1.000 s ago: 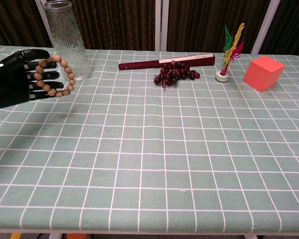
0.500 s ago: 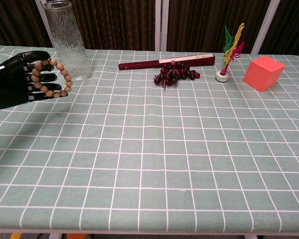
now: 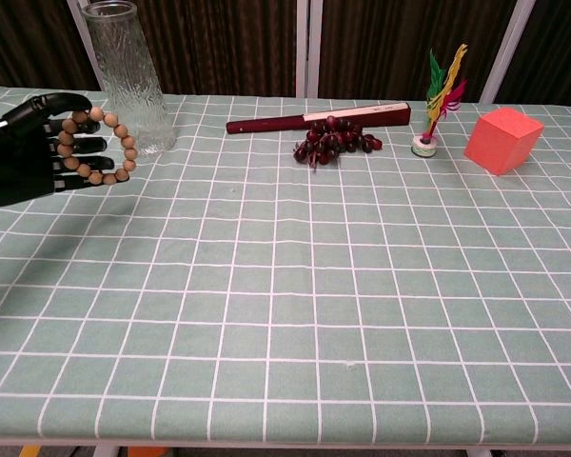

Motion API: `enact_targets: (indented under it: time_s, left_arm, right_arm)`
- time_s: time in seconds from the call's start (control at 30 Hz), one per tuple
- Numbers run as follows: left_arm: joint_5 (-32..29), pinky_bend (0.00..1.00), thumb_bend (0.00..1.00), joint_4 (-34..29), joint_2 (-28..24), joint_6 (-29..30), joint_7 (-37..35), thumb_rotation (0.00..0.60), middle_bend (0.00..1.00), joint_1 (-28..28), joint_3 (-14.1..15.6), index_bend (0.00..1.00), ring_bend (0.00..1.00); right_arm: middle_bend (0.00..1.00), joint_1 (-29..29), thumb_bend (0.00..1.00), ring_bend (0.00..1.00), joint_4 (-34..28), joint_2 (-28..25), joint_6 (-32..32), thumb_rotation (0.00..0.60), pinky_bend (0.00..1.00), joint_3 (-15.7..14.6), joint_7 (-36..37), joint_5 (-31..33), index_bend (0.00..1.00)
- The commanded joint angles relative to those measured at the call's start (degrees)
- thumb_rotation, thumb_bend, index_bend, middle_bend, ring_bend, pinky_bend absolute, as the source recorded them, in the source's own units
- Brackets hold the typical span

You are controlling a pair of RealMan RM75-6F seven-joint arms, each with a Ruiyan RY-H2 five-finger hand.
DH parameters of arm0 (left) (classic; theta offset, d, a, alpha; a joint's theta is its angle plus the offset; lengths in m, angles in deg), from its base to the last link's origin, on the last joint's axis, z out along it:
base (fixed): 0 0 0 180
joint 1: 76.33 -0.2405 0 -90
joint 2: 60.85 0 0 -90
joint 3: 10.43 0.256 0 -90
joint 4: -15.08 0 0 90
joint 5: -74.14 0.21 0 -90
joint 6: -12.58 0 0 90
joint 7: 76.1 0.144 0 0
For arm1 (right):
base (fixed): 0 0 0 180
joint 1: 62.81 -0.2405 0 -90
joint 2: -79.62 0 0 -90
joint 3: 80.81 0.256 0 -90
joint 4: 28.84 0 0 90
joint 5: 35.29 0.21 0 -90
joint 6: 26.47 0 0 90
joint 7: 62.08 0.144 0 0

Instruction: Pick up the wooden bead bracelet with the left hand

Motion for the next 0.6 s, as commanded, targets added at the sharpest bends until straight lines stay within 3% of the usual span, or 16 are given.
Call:
enact_targets:
  time_s: [0.03,0.6]
  left_arm:
    - [0.6,0.09,0.55,-0.3,0.0,0.4,0.2,0.400,0.71,-0.4,0.1,0.64,0.52]
    - [4.7,0.09,0.69,1.3,0.8,1.2,-3.1,0.391,0.57,-0.5,0.7,0.50,0.49]
  right_arm:
    - [0.08,0.1,0.10,0.00,0.0,0.0,0.1,0.600,0.00,0.0,0.1,0.0,0.00]
    - [0.08,-0.1,0.10,0.00,-0.2,-0.2,-0.3,0.600,0.00,0.0,0.2,0.1,0.00]
